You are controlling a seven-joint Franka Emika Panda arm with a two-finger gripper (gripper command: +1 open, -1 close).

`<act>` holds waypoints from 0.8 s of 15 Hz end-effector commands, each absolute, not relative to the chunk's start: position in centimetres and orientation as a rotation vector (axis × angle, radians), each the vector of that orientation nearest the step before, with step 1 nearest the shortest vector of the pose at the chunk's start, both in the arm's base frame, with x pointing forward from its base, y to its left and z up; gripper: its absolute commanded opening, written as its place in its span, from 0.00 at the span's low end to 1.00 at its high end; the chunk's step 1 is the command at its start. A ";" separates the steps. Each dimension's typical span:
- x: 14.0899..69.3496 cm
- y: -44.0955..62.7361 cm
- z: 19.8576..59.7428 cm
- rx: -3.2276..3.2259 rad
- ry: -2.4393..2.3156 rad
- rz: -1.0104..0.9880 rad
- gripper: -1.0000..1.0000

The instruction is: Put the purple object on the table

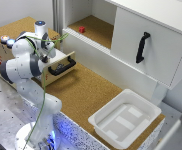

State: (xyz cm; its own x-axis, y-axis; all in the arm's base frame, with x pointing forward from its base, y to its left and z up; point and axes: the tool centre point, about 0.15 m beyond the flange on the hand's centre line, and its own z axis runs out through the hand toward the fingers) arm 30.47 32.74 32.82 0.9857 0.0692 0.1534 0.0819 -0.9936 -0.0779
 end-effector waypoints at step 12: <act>30.0 17.9 47.2 -2.913 0.093 -0.656 0.00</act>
